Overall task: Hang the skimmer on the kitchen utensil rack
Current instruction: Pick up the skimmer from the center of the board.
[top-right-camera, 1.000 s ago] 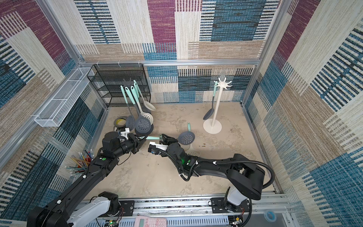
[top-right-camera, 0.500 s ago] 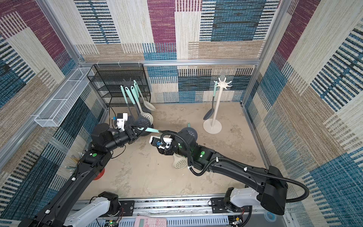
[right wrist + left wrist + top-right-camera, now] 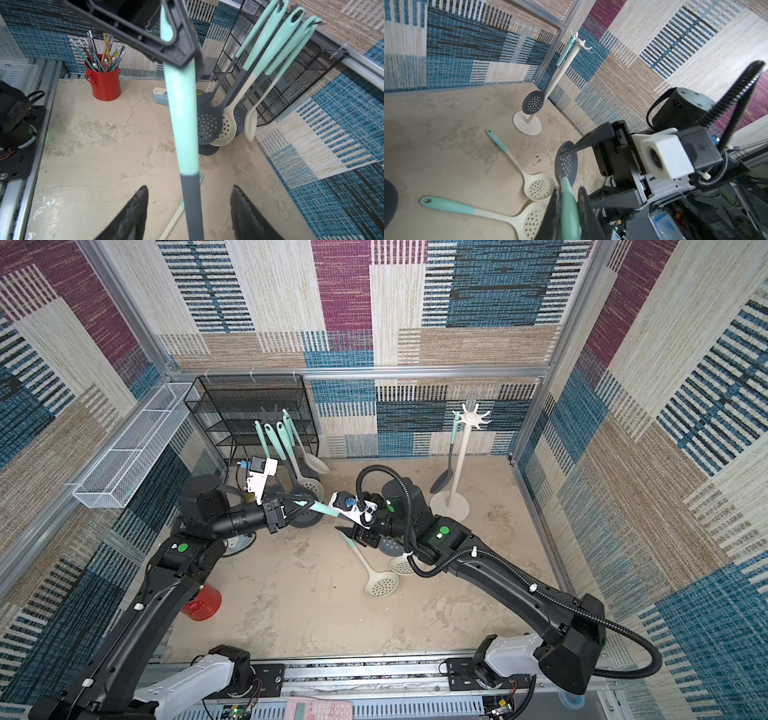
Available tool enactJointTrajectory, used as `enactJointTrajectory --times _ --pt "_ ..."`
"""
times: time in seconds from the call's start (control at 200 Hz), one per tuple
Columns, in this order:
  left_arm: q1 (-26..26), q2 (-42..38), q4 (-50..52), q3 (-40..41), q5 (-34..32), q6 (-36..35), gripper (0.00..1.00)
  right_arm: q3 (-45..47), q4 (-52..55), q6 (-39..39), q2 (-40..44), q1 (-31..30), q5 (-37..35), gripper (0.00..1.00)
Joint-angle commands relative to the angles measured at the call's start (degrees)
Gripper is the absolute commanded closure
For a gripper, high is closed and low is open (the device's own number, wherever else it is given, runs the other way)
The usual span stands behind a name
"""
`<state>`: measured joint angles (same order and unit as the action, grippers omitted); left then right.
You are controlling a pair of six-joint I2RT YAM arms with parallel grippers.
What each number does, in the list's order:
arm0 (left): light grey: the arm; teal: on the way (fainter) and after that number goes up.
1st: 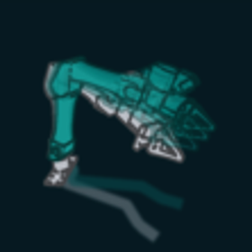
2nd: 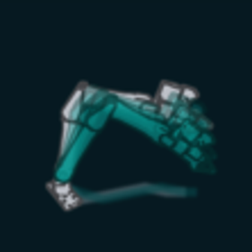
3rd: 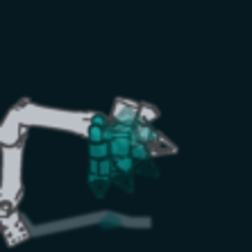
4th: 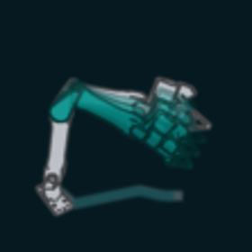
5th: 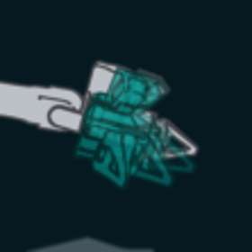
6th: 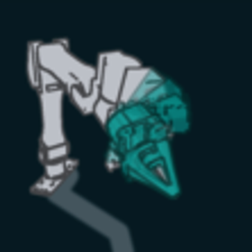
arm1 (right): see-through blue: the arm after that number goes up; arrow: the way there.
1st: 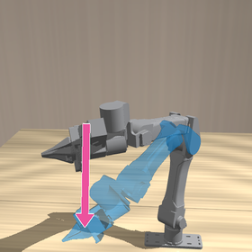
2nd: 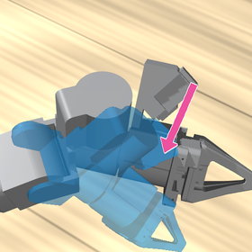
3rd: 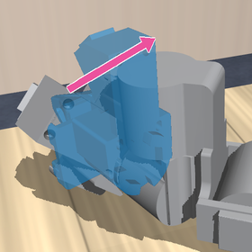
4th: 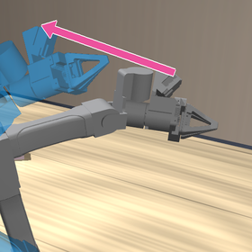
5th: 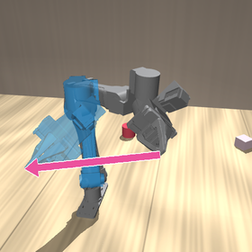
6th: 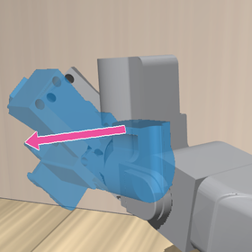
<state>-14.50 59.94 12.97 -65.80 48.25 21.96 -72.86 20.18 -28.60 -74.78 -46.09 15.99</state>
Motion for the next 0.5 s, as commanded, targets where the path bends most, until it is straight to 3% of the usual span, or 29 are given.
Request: enactJointTrajectory --times 0.0,0.341,0.496 --pt "0.0 -0.15 -2.61 -1.05 4.18 -7.69 1.0 0.47 2.27 -0.69 1.15 0.77 4.22 0.36" --pt "0.04 1.66 -2.03 -3.66 12.09 -13.88 1.0 -1.19 7.3 -2.14 -1.61 1.52 6.79 0.38" --pt "0.07 2.36 3.67 -5.57 12.44 -20.19 1.0 -1.85 7.58 -2.97 -1.68 1.61 8.25 0.4"
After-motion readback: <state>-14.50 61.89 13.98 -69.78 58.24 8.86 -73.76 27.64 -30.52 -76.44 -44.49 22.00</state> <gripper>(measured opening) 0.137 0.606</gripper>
